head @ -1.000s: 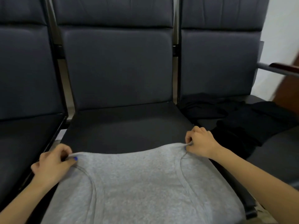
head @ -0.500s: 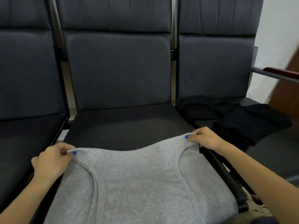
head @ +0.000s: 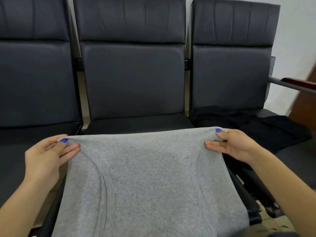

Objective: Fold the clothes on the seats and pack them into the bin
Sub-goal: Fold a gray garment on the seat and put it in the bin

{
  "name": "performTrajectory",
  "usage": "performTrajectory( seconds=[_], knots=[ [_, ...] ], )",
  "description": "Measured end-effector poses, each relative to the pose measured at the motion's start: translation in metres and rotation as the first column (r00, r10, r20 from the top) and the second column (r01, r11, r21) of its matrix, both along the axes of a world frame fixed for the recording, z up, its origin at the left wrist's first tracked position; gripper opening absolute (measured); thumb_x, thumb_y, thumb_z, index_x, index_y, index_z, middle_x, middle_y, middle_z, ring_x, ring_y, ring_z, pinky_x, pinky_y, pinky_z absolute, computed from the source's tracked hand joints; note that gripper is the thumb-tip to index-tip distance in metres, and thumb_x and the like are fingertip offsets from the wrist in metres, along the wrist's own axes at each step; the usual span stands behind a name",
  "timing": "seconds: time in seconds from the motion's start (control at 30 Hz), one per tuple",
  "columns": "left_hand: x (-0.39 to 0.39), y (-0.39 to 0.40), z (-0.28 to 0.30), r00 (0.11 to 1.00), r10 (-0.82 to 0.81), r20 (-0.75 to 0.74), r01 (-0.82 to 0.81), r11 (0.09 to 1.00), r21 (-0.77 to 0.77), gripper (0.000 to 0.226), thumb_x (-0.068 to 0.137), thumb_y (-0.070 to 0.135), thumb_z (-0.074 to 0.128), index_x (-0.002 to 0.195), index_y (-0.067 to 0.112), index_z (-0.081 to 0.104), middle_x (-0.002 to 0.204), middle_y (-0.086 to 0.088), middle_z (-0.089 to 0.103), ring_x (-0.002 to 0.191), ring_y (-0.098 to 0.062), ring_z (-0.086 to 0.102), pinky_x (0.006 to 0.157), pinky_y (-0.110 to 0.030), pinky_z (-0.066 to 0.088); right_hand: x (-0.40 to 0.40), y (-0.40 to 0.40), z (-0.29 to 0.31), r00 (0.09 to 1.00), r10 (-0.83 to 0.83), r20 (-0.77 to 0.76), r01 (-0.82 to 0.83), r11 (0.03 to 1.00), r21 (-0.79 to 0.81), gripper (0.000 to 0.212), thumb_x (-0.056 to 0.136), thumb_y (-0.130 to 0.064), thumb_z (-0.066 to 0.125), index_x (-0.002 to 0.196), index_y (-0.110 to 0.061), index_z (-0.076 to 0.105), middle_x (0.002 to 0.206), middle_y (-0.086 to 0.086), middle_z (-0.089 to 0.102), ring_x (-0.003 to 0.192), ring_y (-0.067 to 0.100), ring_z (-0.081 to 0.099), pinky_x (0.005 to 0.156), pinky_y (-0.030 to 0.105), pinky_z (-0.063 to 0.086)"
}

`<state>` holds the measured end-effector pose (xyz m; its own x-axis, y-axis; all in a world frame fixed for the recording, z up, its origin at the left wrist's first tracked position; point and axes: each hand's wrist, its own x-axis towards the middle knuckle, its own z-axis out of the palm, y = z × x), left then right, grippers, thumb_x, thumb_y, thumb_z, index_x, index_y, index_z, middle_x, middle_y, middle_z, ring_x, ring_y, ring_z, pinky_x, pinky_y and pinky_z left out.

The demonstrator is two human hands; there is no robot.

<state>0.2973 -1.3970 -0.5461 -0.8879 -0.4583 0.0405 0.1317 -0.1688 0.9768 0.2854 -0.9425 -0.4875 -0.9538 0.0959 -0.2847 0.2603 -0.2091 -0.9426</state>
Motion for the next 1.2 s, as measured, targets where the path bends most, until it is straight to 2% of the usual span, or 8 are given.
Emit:
performTrajectory(
  seconds=[0.3, 0.47, 0.57, 0.7, 0.8, 0.93, 1.07, 1.2],
  knots=[
    [-0.004, 0.017, 0.05, 0.95, 0.087, -0.301, 0.017, 0.945, 0.328, 0.019, 0.099, 0.008, 0.043, 0.095, 0.02, 0.058, 0.111, -0.005, 0.063, 0.101, -0.016, 0.068, 0.084, -0.041, 0.055, -0.024, -0.032, 0.023, 0.978, -0.17, -0.122, 0.066, 0.805, -0.589, 0.037, 0.104, -0.007, 0.029, 0.14, -0.001, 0.033, 0.115, 0.029, 0.054, 0.103, 0.036, 0.062, 0.087, 0.046, 0.053],
    [-0.01, 0.014, 0.063, 0.88, -0.012, -0.474, 0.277, 0.825, 0.493, 0.026, 0.09, 0.012, 0.06, 0.113, 0.025, 0.056, 0.122, -0.005, 0.062, 0.106, -0.02, 0.066, 0.069, -0.056, 0.057, -0.04, -0.043, 0.03, 0.974, -0.184, -0.131, 0.04, 0.711, -0.702, 0.03, 0.104, -0.011, 0.028, 0.119, 0.004, 0.05, 0.113, 0.025, 0.057, 0.128, 0.034, 0.047, 0.098, 0.046, 0.04],
    [-0.014, 0.013, 0.066, 0.869, -0.018, -0.495, 0.313, 0.793, 0.522, 0.078, 0.058, 0.018, 0.083, 0.128, 0.029, 0.052, 0.127, -0.006, 0.061, 0.113, -0.024, 0.063, 0.072, -0.061, 0.054, -0.054, -0.044, 0.031, 0.962, -0.196, -0.192, 0.01, 0.726, -0.688, 0.034, 0.105, -0.013, 0.029, 0.133, 0.0, 0.044, 0.108, 0.022, 0.057, 0.124, 0.033, 0.05, 0.096, 0.044, 0.042],
    [-0.015, 0.018, 0.06, 0.858, -0.098, -0.504, 0.334, 0.851, 0.405, 0.015, 0.085, 0.017, 0.064, 0.082, 0.03, 0.072, 0.11, 0.009, 0.071, 0.114, -0.017, 0.062, 0.084, -0.057, 0.05, -0.067, -0.039, 0.022, 0.95, -0.133, -0.283, -0.059, 0.812, -0.581, 0.036, 0.104, -0.016, 0.034, 0.139, -0.012, 0.041, 0.127, 0.016, 0.056, 0.111, 0.029, 0.06, 0.095, 0.042, 0.05],
    [-0.016, 0.017, 0.042, 0.873, -0.182, -0.452, 0.363, 0.862, 0.355, 0.038, 0.103, 0.018, 0.042, 0.074, 0.029, 0.063, 0.097, 0.013, 0.069, 0.121, -0.015, 0.055, 0.092, -0.055, 0.041, -0.073, -0.035, 0.001, 0.962, -0.025, -0.272, -0.029, 0.981, -0.193, 0.022, 0.101, -0.017, 0.042, 0.117, -0.02, 0.057, 0.116, 0.007, 0.06, 0.104, 0.023, 0.063, 0.088, 0.041, 0.053],
    [-0.014, 0.005, 0.013, 0.923, -0.261, -0.284, 0.35, 0.875, 0.334, 0.021, 0.093, 0.017, 0.046, 0.078, 0.028, 0.057, 0.089, 0.014, 0.068, 0.11, -0.012, 0.061, 0.1, -0.058, 0.041, -0.068, -0.022, -0.025, 0.979, 0.022, -0.201, 0.039, 0.955, 0.295, 0.024, 0.098, -0.009, 0.049, 0.116, -0.015, 0.064, 0.094, 0.004, 0.063, 0.073, 0.013, 0.059, 0.063, 0.025, 0.051],
    [0.01, -0.032, -0.009, 0.916, -0.36, -0.178, 0.401, 0.787, 0.468, 0.049, 0.104, 0.018, -0.006, 0.125, 0.005, 0.037, 0.139, -0.024, 0.041, 0.141, -0.036, 0.024, 0.107, -0.061, -0.021, -0.05, -0.002, -0.03, 0.972, 0.105, -0.211, -0.067, 0.982, 0.177, 0.021, 0.091, -0.002, 0.053, 0.105, -0.01, 0.067, 0.089, 0.009, 0.066, 0.065, 0.013, 0.068, 0.057, 0.021, 0.055],
    [0.033, -0.052, -0.029, 0.838, -0.517, -0.172, 0.538, 0.733, 0.417, 0.049, 0.103, 0.012, -0.006, 0.131, -0.005, 0.031, 0.142, -0.036, 0.027, 0.139, -0.049, 0.015, 0.11, -0.061, -0.016, -0.023, 0.023, -0.042, 0.947, 0.256, -0.194, -0.229, 0.961, 0.152, 0.054, 0.037, -0.03, 0.094, 0.085, -0.011, 0.075, 0.088, 0.016, 0.071, 0.077, 0.025, 0.072, 0.064, 0.029, 0.059]
  ],
)
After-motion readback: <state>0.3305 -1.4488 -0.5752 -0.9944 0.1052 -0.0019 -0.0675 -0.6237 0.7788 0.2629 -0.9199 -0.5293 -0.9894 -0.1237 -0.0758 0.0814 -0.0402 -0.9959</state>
